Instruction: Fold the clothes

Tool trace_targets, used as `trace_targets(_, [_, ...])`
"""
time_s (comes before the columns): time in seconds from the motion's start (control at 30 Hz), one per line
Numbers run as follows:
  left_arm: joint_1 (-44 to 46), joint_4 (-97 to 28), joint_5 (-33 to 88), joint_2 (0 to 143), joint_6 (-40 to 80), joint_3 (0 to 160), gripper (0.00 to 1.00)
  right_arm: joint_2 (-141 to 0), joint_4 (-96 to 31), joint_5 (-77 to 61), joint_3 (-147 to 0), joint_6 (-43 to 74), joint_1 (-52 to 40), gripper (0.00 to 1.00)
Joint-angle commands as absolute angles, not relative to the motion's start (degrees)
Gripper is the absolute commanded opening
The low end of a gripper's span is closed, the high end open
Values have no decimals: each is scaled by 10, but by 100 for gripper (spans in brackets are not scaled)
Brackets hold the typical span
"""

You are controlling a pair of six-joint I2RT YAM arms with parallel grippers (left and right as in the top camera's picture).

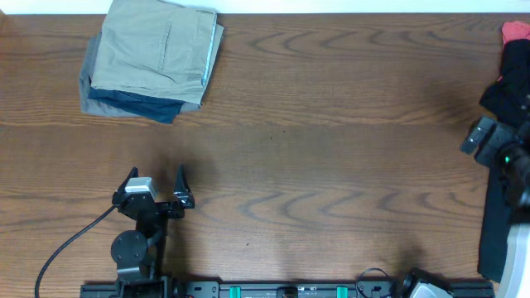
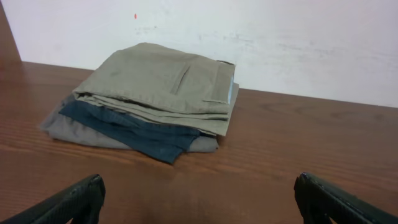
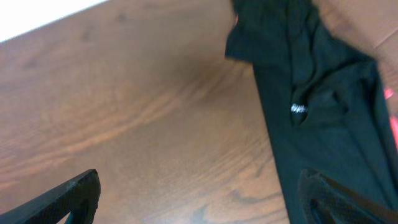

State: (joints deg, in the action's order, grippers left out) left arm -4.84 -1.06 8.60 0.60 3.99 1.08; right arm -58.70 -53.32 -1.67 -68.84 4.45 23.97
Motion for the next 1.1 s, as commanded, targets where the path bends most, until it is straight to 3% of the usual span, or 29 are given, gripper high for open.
trace_targets(0.0, [-51,-32,94,2,30,2,98,-531,-535,-15,-692,37,236,99])
trace_targets(0.33, [-51,-32,94,2,30,2,98,-393,-536,-15,-692,37,222,99])
trace_targets(0.73, [-51,-32,94,2,30,2,98,-265,-543,-10,-655,58,73,99])
trace_targets(0.87, [-51,-32,94,2,30,2,98,-220,-497,-30,-586,60,20,99])
trace_targets(1.07, [-51,-32,94,2,30,2,98,-125,-332,-85,-412,61,-29,99])
